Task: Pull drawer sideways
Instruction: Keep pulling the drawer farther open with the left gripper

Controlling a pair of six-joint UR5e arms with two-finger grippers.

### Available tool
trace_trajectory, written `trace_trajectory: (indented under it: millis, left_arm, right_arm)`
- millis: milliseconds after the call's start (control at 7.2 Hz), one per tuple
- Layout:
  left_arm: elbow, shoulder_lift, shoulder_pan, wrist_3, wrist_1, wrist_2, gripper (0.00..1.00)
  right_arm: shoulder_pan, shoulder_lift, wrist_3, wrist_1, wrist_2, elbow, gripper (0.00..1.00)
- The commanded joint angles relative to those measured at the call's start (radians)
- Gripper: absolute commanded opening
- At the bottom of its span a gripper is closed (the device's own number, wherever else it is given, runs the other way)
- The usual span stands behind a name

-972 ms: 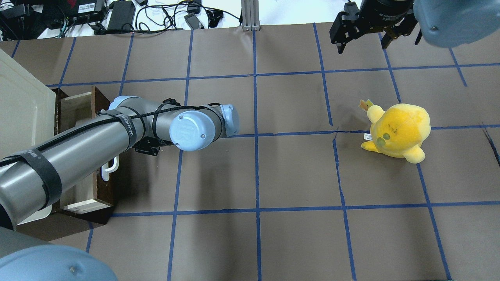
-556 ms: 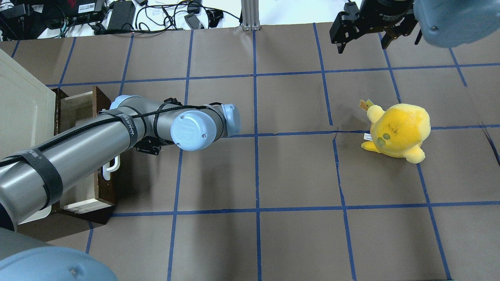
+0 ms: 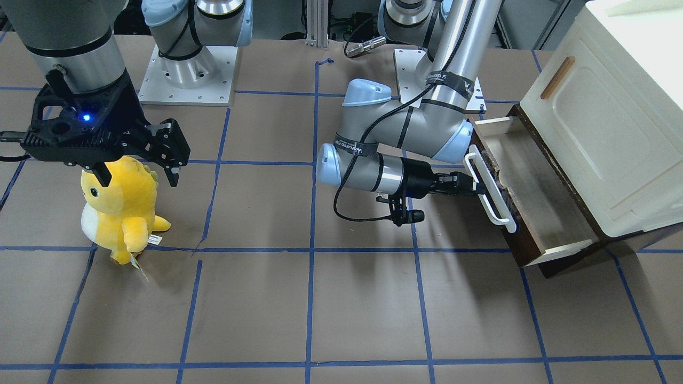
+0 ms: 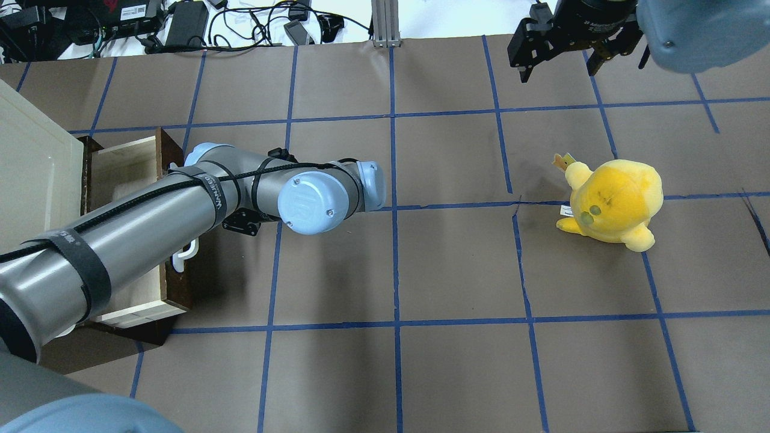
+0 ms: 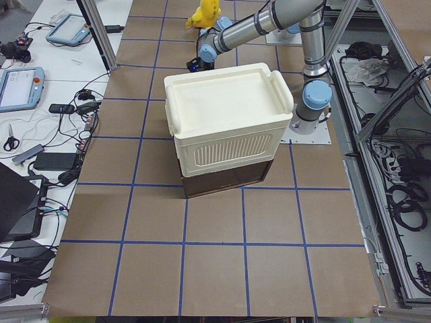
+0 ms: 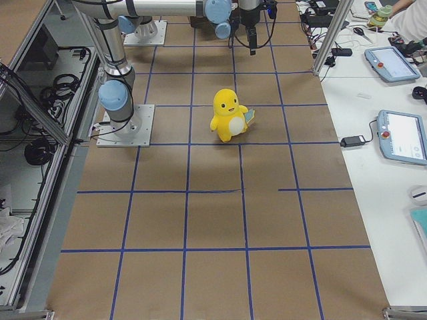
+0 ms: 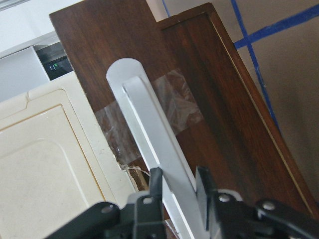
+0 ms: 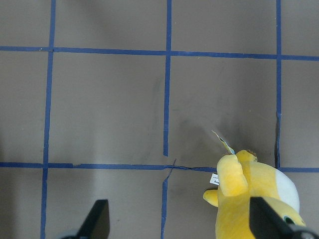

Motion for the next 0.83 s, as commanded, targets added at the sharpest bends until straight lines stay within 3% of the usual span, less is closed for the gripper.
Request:
trace_trajectory:
  millis: [0, 139, 417, 694]
  left_arm:
    - [0.0, -0.002, -0.01, 0.006, 0.002, 0.001, 0.16]
    - [0.0, -0.002, -0.01, 0.004, 0.005, -0.005, 0.16]
    - [0.012, 0.03, -0.008, 0.007, 0.01, -0.042, 1.0]
    - [0.107, 0.076, 0.004, 0.025, 0.01, -0.186, 1.0]
  right_arm:
    - [0.0, 0.0, 0.0, 0.0, 0.0, 0.0, 1.0]
    - [0.0, 0.0, 0.0, 0.0, 0.0, 0.0, 1.0]
    - [0.0, 0.0, 0.0, 0.0, 0.0, 0.0, 1.0]
    - [0.0, 0.0, 0.0, 0.0, 0.0, 0.0, 1.0]
